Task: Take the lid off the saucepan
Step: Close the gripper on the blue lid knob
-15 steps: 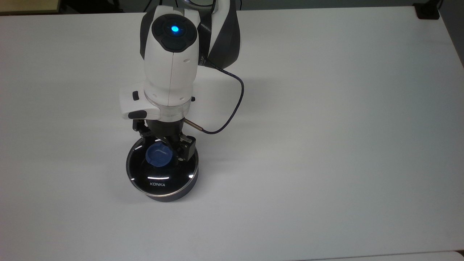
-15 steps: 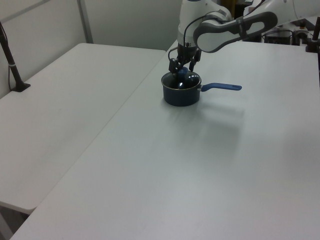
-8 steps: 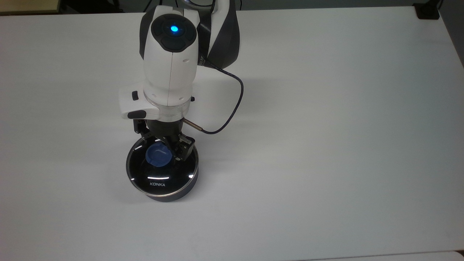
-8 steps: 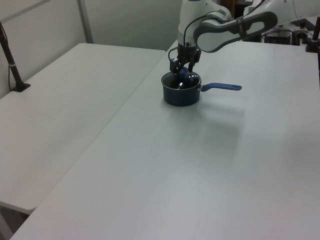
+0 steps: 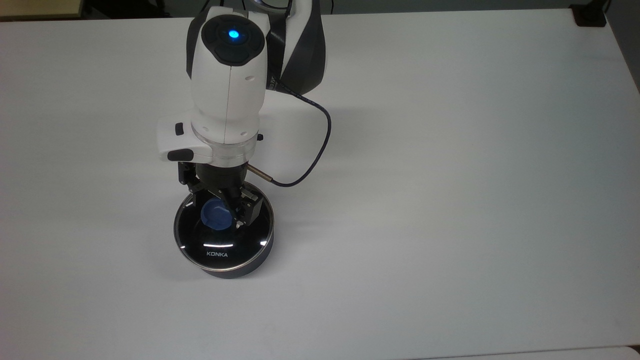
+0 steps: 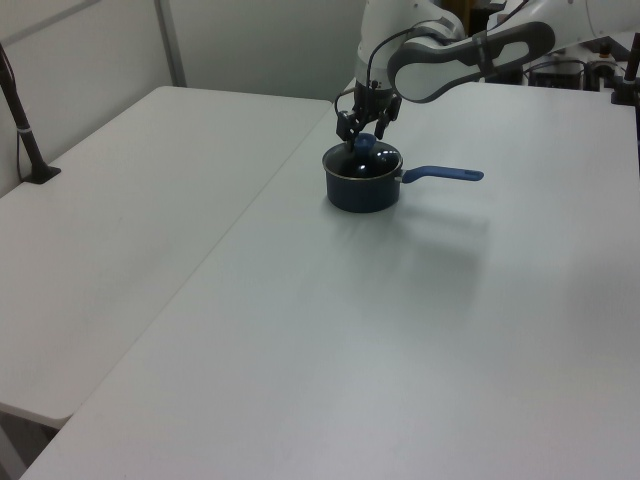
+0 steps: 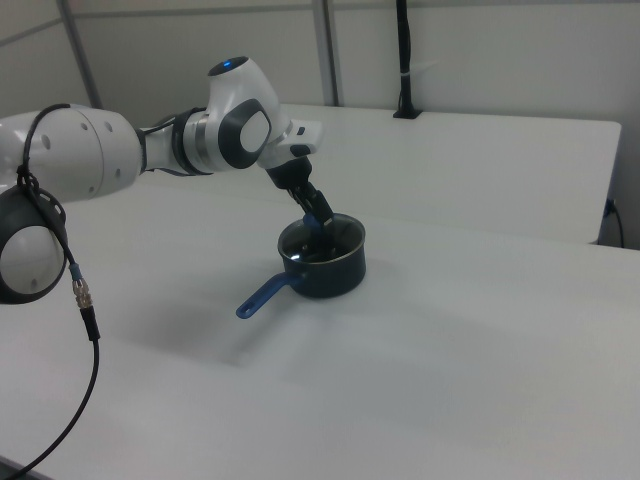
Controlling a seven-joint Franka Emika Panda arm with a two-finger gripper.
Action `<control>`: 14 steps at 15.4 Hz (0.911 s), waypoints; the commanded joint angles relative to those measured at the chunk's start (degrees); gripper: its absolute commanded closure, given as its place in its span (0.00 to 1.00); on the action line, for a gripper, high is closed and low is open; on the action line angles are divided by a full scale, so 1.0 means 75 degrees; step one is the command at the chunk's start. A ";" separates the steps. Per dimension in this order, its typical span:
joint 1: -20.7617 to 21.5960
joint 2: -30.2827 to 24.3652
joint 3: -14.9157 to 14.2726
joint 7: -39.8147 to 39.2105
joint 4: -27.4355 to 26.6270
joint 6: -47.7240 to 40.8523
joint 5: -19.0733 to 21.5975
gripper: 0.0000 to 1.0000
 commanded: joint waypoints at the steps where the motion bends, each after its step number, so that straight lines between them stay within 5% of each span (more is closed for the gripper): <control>1: -0.0053 -0.0093 -0.0008 0.0131 -0.0116 0.0242 0.0080 0.18; 9: -0.0041 -0.0105 -0.0008 0.0108 -0.0116 0.0207 0.0069 0.42; 14: -0.0029 -0.0163 -0.0008 0.0096 -0.0116 0.0160 0.0092 0.43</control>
